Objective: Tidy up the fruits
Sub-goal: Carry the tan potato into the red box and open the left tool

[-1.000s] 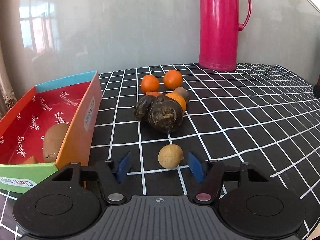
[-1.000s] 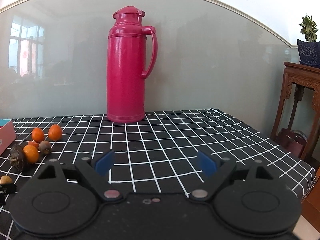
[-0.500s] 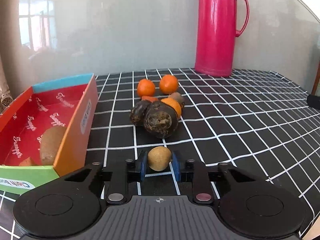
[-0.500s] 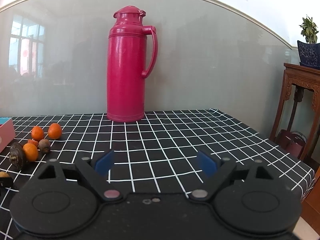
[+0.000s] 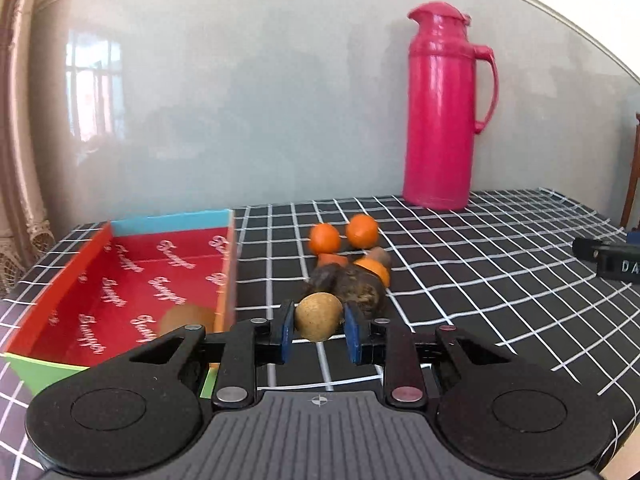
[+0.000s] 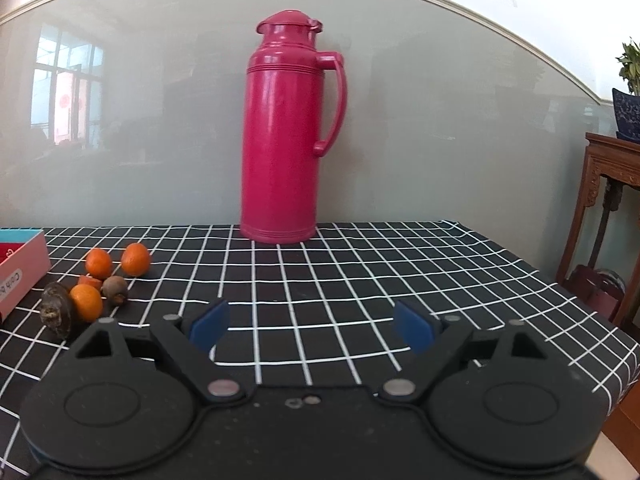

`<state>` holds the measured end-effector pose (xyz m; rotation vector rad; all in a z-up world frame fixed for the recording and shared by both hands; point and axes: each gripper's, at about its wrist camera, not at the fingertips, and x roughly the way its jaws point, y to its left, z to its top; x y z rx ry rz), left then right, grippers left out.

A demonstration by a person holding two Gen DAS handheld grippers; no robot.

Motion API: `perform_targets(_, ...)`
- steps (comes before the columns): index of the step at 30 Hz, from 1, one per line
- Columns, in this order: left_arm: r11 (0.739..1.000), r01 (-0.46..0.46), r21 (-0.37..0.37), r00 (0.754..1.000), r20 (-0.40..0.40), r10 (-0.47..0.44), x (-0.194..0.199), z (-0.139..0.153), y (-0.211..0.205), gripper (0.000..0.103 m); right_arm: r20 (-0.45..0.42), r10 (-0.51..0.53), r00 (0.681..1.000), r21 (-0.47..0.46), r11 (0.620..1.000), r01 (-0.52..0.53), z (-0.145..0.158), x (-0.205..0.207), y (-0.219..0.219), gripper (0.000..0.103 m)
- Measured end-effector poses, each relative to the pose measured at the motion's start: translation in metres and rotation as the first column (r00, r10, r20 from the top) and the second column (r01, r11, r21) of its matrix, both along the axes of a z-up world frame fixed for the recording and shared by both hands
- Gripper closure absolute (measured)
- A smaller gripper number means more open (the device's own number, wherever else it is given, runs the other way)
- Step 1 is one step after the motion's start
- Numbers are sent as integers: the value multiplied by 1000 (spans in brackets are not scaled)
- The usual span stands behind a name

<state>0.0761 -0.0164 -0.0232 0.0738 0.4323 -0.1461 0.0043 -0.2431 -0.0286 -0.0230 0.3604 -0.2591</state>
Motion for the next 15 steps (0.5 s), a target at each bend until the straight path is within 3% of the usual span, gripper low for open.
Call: perform_targets(15, 982, -184, -37, 981, 49, 185, -10, 12, 84, 76, -9, 82, 997, -17, 996, -83, 0, 10, 45, 14)
